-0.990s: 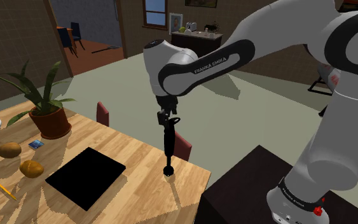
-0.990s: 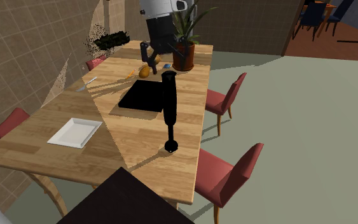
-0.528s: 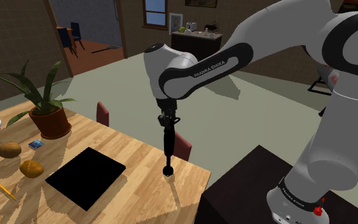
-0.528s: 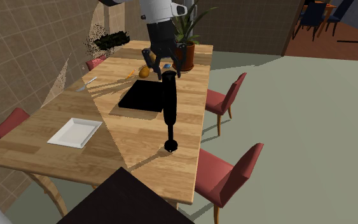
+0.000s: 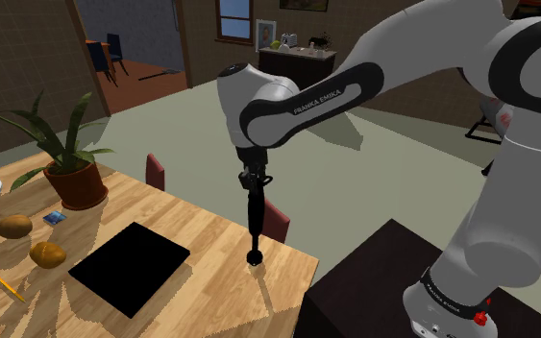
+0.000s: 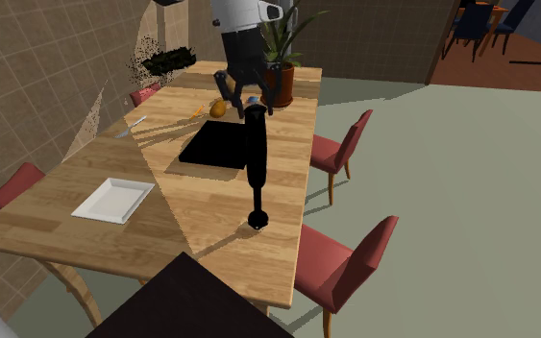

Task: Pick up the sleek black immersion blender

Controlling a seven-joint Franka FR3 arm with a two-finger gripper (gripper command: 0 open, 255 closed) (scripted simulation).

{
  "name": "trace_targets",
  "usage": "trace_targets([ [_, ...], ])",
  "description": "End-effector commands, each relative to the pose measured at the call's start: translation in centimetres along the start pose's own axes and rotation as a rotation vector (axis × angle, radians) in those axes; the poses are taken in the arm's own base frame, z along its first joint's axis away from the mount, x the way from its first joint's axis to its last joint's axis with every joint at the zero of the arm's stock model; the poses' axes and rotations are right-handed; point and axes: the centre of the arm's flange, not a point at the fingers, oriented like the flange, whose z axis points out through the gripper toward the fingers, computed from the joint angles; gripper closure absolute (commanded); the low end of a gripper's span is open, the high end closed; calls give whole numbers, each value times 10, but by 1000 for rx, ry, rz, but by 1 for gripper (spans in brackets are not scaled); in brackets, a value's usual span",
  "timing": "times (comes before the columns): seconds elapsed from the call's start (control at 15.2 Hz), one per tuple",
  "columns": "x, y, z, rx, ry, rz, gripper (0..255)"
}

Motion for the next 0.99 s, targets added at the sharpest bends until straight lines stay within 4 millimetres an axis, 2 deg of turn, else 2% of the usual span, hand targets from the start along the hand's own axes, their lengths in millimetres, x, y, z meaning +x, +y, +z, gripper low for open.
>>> trace_targets([
  [0.0, -1, 1, -10, 0, 0, 0, 255],
  [0.79, -10, 12, -72, 0, 0, 0, 255],
  [0.92, -10, 12, -72, 0, 0, 0, 255],
])
